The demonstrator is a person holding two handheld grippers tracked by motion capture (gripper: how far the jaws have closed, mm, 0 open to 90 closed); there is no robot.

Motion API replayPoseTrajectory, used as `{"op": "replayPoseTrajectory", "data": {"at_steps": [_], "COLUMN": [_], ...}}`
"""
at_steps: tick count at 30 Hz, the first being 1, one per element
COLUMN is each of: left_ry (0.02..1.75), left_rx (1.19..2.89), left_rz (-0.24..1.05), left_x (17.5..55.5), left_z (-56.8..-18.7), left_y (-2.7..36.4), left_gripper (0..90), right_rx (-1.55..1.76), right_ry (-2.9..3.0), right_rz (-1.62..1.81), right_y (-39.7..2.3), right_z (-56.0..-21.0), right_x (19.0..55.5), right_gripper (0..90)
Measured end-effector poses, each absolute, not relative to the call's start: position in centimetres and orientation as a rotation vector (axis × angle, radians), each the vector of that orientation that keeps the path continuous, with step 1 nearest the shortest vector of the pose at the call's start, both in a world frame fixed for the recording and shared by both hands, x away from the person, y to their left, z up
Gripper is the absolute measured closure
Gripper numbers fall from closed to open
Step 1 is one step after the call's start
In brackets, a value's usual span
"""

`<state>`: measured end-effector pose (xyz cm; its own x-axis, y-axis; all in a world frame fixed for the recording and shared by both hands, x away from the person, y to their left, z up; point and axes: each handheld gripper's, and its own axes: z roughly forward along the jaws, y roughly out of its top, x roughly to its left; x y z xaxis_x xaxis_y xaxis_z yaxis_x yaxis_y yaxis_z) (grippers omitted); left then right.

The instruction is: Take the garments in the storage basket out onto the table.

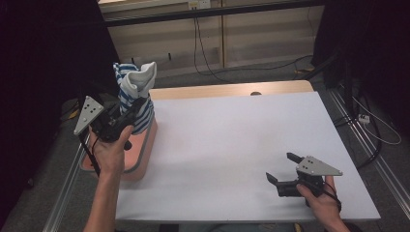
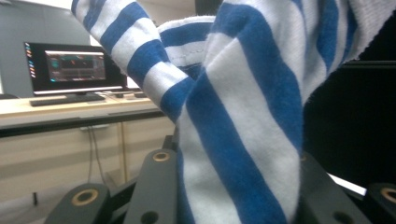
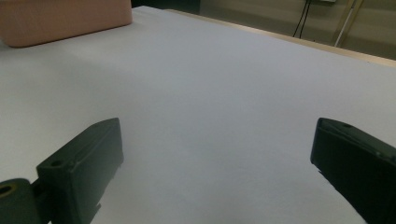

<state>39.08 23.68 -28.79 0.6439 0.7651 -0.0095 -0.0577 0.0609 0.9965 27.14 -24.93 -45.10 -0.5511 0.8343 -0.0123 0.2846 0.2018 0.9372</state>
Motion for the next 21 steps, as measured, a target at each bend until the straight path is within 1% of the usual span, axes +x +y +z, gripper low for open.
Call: {"op": "replayPoseTrajectory", "data": {"at_steps": [3, 11, 13, 21], "left_ry": [0.653, 0.613, 0.608, 0.618], "left_rx": [1.389, 1.427, 1.437, 1.459], "left_rz": [0.691, 0.651, 0.650, 0.593], "left_x": [39.3, 40.0, 40.0, 40.4], "left_z": [-28.7, -28.2, -28.1, -28.4], "left_y": [23.2, 20.3, 20.1, 18.2], "left_gripper": [70.0, 70.0, 70.0, 70.0], "right_rx": [1.042, 1.037, 1.037, 1.034], "right_ry": [1.948, 1.955, 1.955, 1.956], "right_rz": [1.343, 1.343, 1.344, 1.342], "right_y": [-24.9, -24.8, -24.8, -24.8], "right_z": [-45.1, -45.1, -45.1, -45.1], "right_x": [27.2, 27.3, 27.3, 27.2], "right_gripper": [2.1, 2.0, 2.1, 2.1]}}
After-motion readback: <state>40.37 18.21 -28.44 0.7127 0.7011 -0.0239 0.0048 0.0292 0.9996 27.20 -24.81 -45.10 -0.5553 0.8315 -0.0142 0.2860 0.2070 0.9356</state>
